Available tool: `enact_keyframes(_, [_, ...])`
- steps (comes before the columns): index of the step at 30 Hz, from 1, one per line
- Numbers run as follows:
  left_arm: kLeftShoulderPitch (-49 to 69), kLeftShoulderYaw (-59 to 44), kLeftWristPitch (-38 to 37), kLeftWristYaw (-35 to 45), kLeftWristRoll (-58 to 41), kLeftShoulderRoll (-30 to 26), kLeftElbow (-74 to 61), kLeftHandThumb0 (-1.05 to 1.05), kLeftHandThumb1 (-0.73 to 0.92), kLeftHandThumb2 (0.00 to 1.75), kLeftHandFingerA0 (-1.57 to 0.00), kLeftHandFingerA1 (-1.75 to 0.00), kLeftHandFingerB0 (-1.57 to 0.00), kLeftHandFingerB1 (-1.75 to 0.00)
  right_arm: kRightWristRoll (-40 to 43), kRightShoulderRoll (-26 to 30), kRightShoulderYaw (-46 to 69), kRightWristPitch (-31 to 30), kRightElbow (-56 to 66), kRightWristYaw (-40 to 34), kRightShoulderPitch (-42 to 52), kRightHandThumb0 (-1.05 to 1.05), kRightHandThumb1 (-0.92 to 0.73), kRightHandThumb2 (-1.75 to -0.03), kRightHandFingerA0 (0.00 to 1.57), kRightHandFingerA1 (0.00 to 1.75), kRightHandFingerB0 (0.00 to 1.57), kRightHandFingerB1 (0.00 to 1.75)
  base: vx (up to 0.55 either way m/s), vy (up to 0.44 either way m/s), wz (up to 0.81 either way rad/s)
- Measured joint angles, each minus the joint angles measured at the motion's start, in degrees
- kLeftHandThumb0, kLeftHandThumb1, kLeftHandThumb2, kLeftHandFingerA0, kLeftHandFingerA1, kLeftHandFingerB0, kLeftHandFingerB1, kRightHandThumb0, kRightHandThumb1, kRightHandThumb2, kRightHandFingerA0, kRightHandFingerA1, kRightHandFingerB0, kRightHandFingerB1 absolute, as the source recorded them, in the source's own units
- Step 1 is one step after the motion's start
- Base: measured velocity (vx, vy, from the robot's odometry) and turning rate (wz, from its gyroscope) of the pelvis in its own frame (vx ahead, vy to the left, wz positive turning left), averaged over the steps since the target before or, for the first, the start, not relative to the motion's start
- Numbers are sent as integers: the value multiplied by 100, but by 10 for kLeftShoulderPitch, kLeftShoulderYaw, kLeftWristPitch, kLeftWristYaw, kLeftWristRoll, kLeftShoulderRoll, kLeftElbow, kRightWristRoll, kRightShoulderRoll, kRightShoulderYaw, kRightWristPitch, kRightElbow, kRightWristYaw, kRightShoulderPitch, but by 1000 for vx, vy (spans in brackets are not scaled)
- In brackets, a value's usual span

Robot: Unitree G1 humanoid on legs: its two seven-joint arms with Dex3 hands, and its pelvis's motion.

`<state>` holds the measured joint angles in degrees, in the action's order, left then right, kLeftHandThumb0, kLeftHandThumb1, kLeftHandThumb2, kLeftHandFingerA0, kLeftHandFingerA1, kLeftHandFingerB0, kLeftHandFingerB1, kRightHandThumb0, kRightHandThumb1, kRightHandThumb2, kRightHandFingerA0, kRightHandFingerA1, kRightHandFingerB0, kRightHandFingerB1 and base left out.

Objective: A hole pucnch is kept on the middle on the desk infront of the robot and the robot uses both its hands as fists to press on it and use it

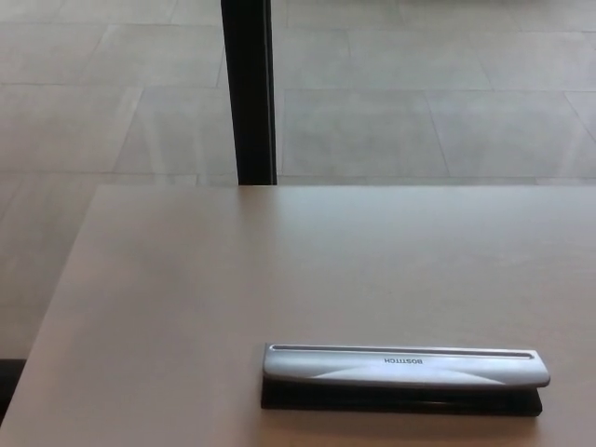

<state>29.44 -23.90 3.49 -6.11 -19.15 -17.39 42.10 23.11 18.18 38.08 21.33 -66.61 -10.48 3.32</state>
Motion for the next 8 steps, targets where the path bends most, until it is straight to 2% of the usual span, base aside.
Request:
enact_keyframes(1, [-4, -2, 0, 2, 0, 1, -1, -33, 20, 91, -106, -98, -95, -92, -4, 7, -10, -6, -4, 0, -2, -41, -67, -60, 95, 70, 69, 61, 0, 0, 0])
enact_keyframes(3, [-10, -3, 0, 4, 0, 2, -3, -37, 22, 76, -108, -87, -97, -82, -8, 18, -21, -17, -6, 0, -9, -40, -65, -60, 89, 74, 73, 72, 0, 0, 0])
enact_keyframes(5, [-16, -2, 1, 4, 1, 5, -13, -39, 25, 69, -106, -92, -92, -78, -8, 31, -24, -36, -7, -2, -25, -39, -67, -62, 87, 74, 77, 79, 0, 0, 0])
enact_keyframes(6, [-19, -2, 1, 4, 1, 7, -18, -41, 26, 67, -103, -94, -91, -79, -7, 36, -24, -45, -7, -3, -36, -37, -66, -63, 84, 80, 70, 76, 0, 0, 0])
enact_keyframes(7, [-22, -2, 1, 4, 2, 8, -21, -42, 28, 67, -102, -93, -88, -77, -7, 39, -23, -52, -7, -4, -46, -33, -65, -67, 80, 88, 65, 80, 0, 0, 0])
enact_keyframes(8, [-23, -2, 1, 4, 2, 9, -23, -42, 28, 67, -102, -93, -88, -77, -6, 40, -23, -55, -7, -5, -50, -33, -65, -67, 80, 88, 65, 80, 0, 0, 0])
